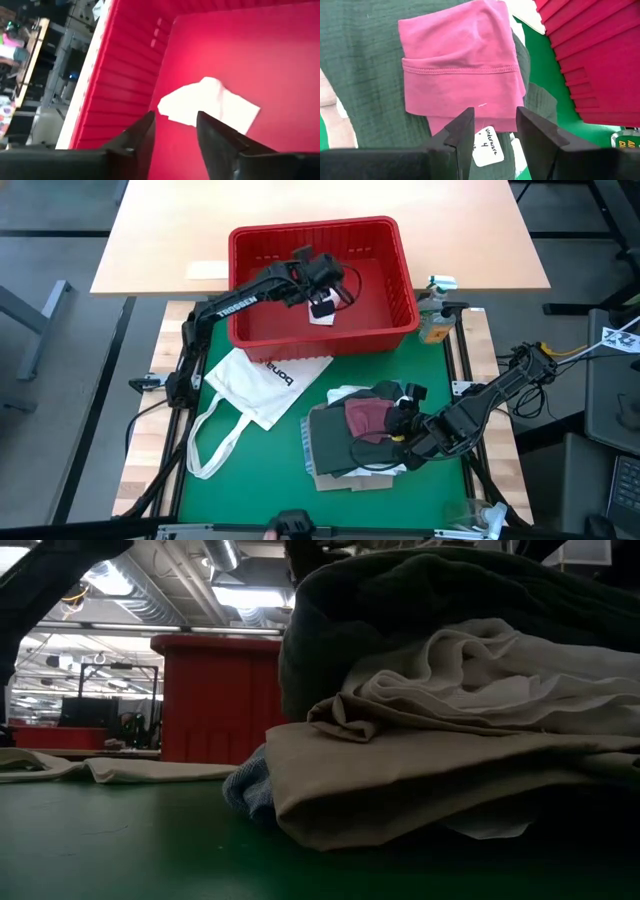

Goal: Fold Laundry from Bin
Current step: Remove the white underwear from the red bin

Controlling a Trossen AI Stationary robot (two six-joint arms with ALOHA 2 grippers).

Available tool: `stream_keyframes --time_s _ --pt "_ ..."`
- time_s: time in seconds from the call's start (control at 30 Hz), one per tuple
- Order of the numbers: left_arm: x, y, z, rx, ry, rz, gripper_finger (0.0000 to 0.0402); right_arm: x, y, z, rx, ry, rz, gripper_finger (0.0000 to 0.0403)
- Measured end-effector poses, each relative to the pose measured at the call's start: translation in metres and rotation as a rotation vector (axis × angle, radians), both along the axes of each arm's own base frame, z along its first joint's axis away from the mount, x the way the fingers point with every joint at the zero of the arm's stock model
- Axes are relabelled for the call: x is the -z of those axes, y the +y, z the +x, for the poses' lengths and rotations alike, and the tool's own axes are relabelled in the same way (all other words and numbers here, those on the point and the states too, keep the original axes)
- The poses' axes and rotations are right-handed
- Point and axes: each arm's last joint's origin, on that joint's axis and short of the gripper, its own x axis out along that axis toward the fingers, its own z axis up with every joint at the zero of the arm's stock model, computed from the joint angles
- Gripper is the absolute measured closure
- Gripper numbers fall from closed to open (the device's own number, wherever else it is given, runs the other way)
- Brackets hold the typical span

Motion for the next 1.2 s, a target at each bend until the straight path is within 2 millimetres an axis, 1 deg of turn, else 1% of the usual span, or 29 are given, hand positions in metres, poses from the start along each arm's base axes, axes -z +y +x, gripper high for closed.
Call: stream_keyframes --time_s 0.1,0.23,0.37,0.43,0.53,0.73,0.97,1.1,1.2 --pt "0.006 0.018 -0.004 -0.042 -0.011 -0.023 0.0231 0.0 0.0 0.0 0.0 0.004 -0.003 0.0258" --pt "0.028 0.05 -0.005 -0.126 -0.07 -0.132 0.0201 0.0 0.0 -0.001 0.0 0.006 -0.004 0.0258" --pt "0.053 0.081 -0.007 -0.21 -0.164 -0.29 0.0198 0.0 0.0 0.0 -0.017 0.013 -0.013 0.0258" --pt "0.068 0.095 -0.008 -0.243 -0.18 -0.347 0.02 0.0 0.0 0.0 -0.022 0.014 -0.016 0.0258" --pt "0.09 0.112 -0.008 -0.3 -0.171 -0.388 0.0201 0.0 0.0 0.0 -0.021 0.015 -0.017 0.0258" --pt "0.12 0.131 -0.008 -0.362 -0.189 -0.486 0.0201 0.0 -0.001 -0.001 -0.02 0.016 -0.018 0.0258" --pt "0.148 0.143 -0.007 -0.467 -0.201 -0.54 0.0201 0.0 -0.005 0.002 0.001 0.001 -0.04 0.0259" --pt "0.175 0.149 -0.002 -0.479 -0.176 -0.589 0.0201 0.0 -0.009 0.005 0.018 0.007 -0.033 0.0259" --pt "0.196 0.157 0.002 -0.493 -0.168 -0.582 0.0201 0.0 -0.012 0.006 0.031 0.009 -0.03 0.0258"
